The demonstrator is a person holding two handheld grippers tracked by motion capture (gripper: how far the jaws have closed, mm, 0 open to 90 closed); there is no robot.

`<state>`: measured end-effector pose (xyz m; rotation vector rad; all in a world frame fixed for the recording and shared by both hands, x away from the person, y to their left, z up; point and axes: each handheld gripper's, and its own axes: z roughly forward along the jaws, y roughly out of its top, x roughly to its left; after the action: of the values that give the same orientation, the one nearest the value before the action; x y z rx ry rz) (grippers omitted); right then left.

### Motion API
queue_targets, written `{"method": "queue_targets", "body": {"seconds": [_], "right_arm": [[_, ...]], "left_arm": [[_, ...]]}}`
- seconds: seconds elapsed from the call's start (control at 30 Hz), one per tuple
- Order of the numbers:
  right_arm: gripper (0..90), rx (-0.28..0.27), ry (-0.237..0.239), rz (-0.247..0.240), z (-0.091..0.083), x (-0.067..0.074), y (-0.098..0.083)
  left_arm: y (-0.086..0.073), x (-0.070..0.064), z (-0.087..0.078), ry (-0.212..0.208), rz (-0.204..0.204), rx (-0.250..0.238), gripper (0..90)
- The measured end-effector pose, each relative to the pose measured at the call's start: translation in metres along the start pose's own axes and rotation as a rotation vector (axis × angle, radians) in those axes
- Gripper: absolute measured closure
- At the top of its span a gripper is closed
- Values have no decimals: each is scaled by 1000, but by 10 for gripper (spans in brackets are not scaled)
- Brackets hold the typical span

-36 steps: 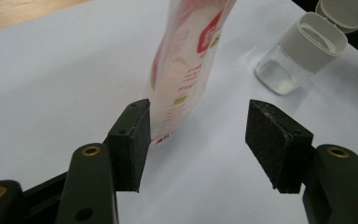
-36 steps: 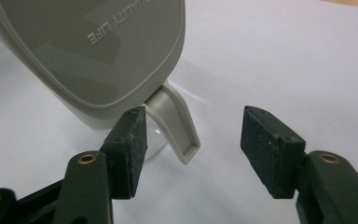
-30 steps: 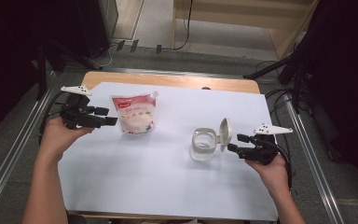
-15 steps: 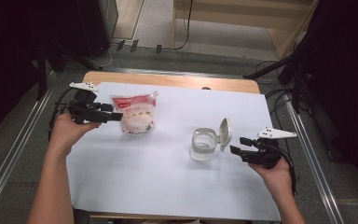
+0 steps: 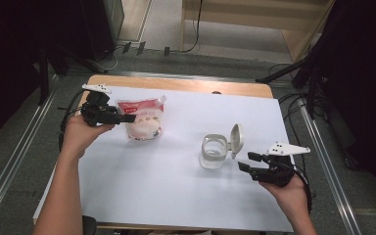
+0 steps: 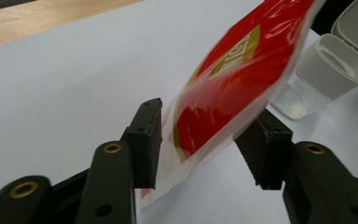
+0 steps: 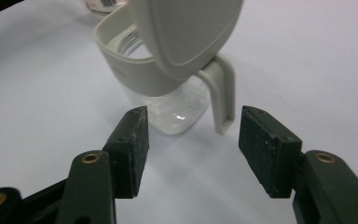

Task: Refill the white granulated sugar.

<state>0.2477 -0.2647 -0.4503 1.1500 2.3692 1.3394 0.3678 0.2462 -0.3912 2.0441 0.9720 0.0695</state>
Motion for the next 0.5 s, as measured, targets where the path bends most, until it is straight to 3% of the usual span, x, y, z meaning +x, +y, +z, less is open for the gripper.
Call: {"method": "queue_targets", "body": {"seconds": [0.1, 0.27, 0.5], "right_arm": [[434, 4, 19, -17, -2, 9, 0], [443, 6, 59, -71, 2, 23, 1], [445, 26, 99, -86, 13, 33, 4]], "left_arm": [[1, -1, 3, 6, 6, 13, 563], [3, -4, 5, 16, 19, 5, 676], [2, -2, 6, -15, -21, 6, 767]]}}
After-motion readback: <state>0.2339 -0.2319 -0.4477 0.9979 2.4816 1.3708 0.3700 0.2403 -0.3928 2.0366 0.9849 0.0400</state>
